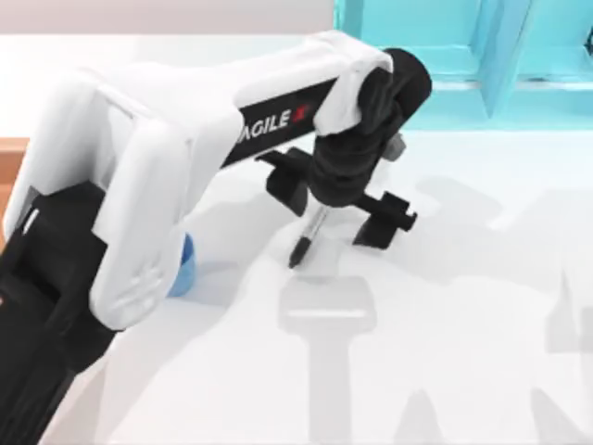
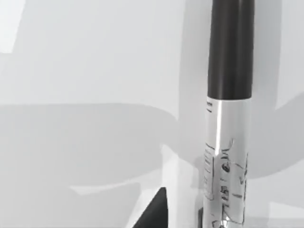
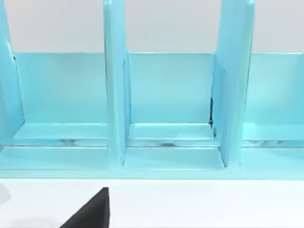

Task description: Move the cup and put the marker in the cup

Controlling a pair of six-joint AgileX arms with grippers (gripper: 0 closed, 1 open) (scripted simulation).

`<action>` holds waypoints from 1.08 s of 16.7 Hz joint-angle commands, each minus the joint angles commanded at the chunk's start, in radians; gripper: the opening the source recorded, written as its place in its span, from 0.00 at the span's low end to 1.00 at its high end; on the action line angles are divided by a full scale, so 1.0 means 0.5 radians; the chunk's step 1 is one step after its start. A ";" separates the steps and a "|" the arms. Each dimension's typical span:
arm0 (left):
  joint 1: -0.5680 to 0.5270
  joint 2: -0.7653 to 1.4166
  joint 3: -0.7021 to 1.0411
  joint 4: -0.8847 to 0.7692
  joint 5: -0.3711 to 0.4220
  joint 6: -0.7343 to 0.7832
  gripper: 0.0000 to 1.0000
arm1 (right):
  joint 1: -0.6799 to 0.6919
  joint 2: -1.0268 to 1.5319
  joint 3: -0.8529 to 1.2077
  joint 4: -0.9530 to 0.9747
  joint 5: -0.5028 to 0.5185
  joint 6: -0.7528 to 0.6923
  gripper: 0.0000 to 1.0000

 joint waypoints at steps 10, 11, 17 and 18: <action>0.000 0.000 0.000 0.000 0.000 0.000 0.00 | 0.000 0.000 0.000 0.000 0.000 0.000 1.00; 0.000 0.000 0.000 0.000 0.000 0.000 0.00 | 0.000 0.000 0.000 0.000 0.000 0.000 1.00; -0.070 -0.199 -0.050 -0.052 0.097 -0.081 0.00 | 0.000 0.000 0.000 0.000 0.000 0.000 1.00; -0.090 -0.267 -0.112 -0.073 0.098 -0.108 0.00 | 0.000 0.000 0.000 0.000 0.000 0.000 1.00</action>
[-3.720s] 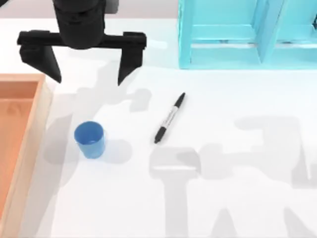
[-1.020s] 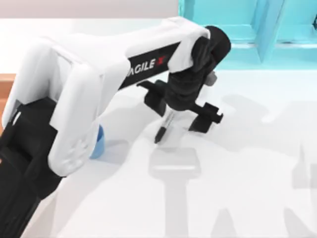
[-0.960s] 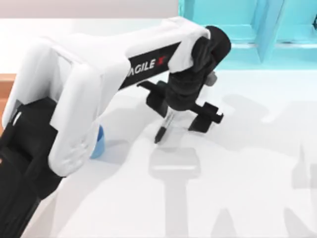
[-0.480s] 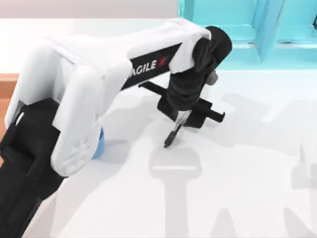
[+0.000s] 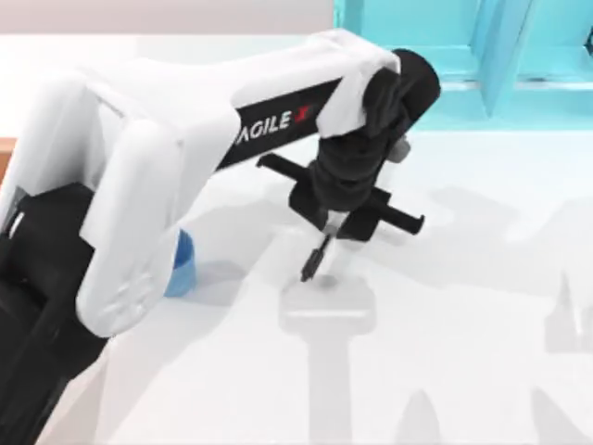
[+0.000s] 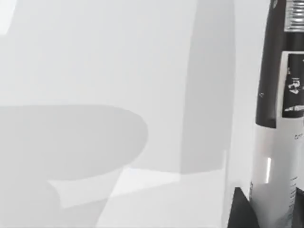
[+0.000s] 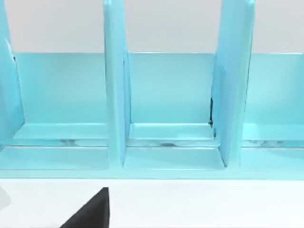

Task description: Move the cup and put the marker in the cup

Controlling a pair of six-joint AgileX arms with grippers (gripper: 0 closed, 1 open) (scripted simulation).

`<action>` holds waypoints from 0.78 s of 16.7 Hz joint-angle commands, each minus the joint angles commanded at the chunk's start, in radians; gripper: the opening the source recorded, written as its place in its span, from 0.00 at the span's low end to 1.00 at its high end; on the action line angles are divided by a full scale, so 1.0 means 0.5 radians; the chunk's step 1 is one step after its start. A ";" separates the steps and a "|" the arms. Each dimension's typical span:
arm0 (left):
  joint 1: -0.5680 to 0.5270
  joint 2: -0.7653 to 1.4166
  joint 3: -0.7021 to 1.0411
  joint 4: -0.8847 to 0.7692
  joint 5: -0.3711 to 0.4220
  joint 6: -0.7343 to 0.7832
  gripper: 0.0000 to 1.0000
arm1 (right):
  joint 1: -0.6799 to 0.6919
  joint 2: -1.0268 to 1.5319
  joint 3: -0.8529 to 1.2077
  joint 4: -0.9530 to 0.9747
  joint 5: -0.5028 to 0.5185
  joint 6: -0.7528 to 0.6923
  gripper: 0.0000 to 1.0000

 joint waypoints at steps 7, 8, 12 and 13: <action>-0.190 -0.536 -0.339 -0.170 -0.016 -0.180 0.00 | 0.000 0.000 0.000 0.000 0.000 0.000 1.00; -0.221 -0.588 -0.376 -0.209 -0.024 -0.214 0.00 | 0.000 0.000 0.000 0.000 0.000 0.000 1.00; -0.247 -0.632 -0.402 -0.245 -0.035 -0.252 0.00 | 0.000 0.000 0.000 0.000 0.000 0.000 1.00; -0.237 -0.624 -0.395 -0.241 -0.032 -0.247 0.00 | 0.000 0.000 0.000 0.000 0.000 0.000 1.00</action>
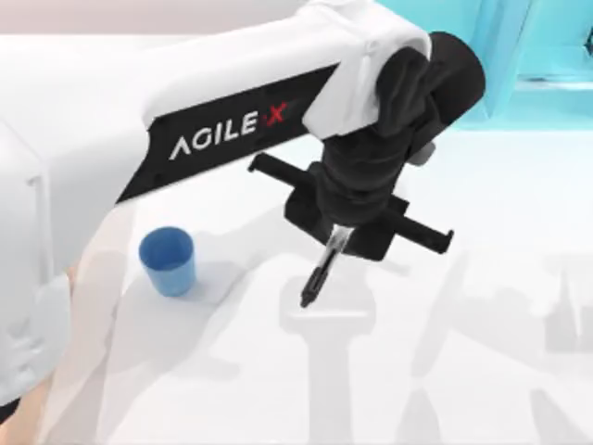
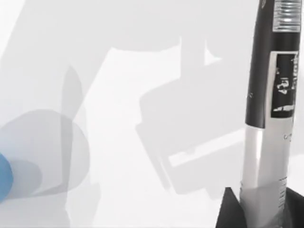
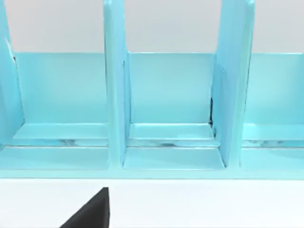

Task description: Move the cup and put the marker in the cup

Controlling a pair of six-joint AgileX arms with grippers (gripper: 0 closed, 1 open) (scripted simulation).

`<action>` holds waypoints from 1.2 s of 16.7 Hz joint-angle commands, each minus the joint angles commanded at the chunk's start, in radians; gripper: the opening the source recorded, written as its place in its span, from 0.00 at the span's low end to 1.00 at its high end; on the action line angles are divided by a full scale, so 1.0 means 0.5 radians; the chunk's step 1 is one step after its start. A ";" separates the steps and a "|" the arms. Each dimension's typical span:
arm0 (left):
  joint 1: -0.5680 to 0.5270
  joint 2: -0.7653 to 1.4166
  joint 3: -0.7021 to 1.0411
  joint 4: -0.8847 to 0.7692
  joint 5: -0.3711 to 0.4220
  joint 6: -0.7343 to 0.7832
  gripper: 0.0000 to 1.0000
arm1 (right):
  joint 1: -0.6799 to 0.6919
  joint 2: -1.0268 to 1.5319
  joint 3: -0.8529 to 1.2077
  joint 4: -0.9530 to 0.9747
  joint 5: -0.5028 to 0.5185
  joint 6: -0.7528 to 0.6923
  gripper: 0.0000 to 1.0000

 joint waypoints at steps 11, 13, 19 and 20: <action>0.147 -0.551 -0.884 1.034 -0.072 0.192 0.00 | 0.000 0.000 0.000 0.000 0.000 0.000 1.00; 0.212 -0.737 -1.189 1.401 -0.080 0.250 0.00 | 0.000 0.000 0.000 0.000 0.000 0.000 1.00; 0.432 -1.355 -2.152 2.615 -0.060 0.448 0.00 | 0.000 0.000 0.000 0.000 0.000 0.000 1.00; 0.469 -1.459 -2.306 2.817 -0.051 0.484 0.00 | 0.000 0.000 0.000 0.000 0.000 0.000 1.00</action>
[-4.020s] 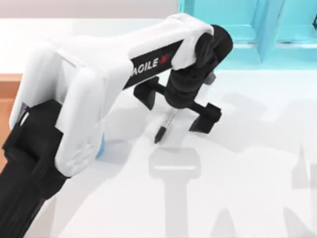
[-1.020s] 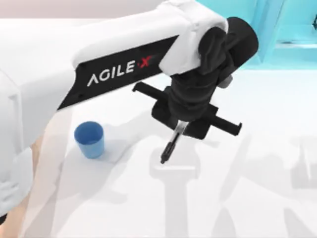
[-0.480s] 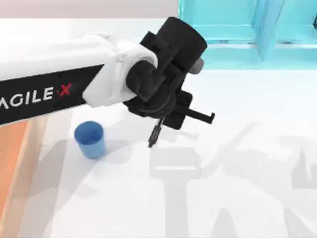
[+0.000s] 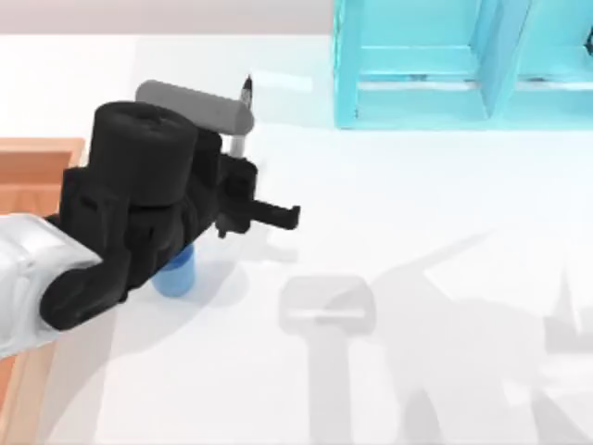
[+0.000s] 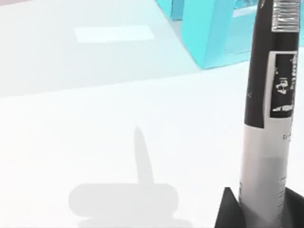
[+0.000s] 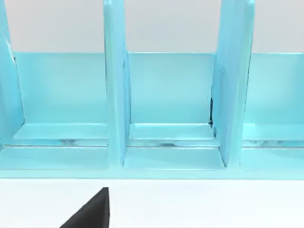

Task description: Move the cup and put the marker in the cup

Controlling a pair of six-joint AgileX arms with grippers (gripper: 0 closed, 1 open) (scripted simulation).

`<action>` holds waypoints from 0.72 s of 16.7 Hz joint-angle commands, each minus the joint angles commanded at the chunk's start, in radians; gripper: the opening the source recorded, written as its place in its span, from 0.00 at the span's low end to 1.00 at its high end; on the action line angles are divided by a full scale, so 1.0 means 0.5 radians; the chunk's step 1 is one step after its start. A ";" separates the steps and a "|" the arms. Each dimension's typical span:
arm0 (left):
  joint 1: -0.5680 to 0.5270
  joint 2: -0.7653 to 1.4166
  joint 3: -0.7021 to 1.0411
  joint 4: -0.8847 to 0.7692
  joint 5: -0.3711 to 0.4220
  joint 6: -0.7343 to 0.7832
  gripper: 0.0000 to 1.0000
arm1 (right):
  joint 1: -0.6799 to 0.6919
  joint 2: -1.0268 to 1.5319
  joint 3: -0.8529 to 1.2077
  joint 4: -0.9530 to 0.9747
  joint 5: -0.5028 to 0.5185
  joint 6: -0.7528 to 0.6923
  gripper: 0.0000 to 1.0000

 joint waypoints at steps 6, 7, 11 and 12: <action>0.192 -0.555 -0.785 1.072 0.069 0.206 0.00 | 0.000 0.000 0.000 0.000 0.000 0.000 1.00; 0.216 -0.625 -0.881 1.209 0.080 0.234 0.00 | 0.000 0.000 0.000 0.000 0.000 0.000 1.00; 0.281 -0.823 -1.139 1.575 0.114 0.316 0.00 | 0.000 0.000 0.000 0.000 0.000 0.000 1.00; 0.289 -0.846 -1.169 1.615 0.119 0.326 0.00 | 0.000 0.000 0.000 0.000 0.000 0.000 1.00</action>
